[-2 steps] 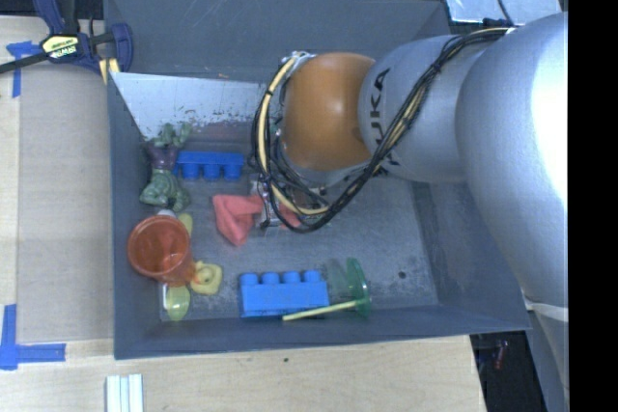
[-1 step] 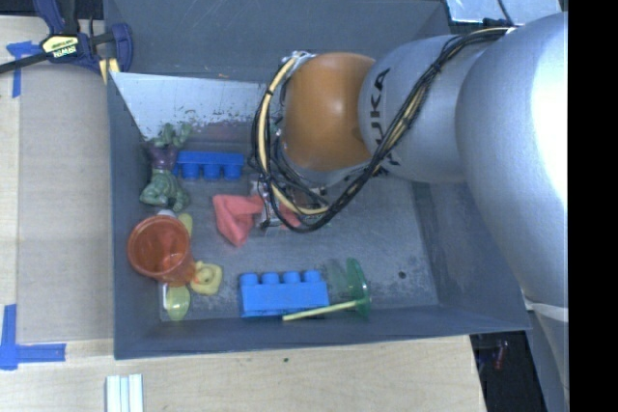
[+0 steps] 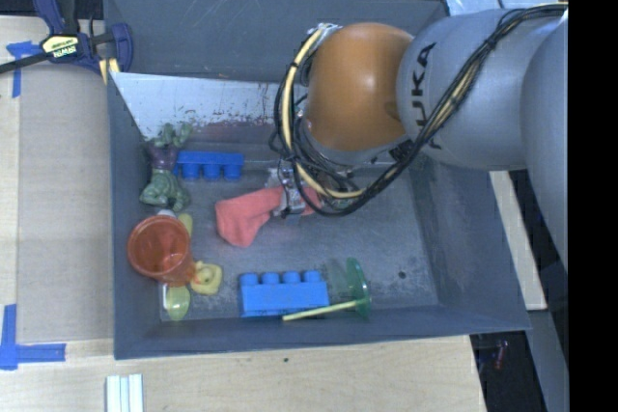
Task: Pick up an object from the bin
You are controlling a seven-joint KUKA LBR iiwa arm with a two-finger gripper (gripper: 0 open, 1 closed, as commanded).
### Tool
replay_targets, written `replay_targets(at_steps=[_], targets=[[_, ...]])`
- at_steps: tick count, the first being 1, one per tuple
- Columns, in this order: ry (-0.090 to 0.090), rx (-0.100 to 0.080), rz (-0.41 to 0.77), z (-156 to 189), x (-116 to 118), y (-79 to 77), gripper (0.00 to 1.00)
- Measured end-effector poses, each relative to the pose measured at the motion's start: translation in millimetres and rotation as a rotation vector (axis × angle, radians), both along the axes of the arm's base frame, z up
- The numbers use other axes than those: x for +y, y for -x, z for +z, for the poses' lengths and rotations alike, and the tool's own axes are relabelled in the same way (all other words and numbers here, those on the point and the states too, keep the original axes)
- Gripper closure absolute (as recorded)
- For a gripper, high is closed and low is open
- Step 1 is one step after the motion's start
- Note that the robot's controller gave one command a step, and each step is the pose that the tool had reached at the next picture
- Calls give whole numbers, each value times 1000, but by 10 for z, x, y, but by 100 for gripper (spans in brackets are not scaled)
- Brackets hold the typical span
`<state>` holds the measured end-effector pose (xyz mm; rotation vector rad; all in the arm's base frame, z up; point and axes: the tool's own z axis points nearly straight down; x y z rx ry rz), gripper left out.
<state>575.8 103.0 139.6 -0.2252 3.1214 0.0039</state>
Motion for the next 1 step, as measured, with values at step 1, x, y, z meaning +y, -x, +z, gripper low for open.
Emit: replay_targets(at_steps=[1], targets=[[1,4,25,673,-158,306,100]])
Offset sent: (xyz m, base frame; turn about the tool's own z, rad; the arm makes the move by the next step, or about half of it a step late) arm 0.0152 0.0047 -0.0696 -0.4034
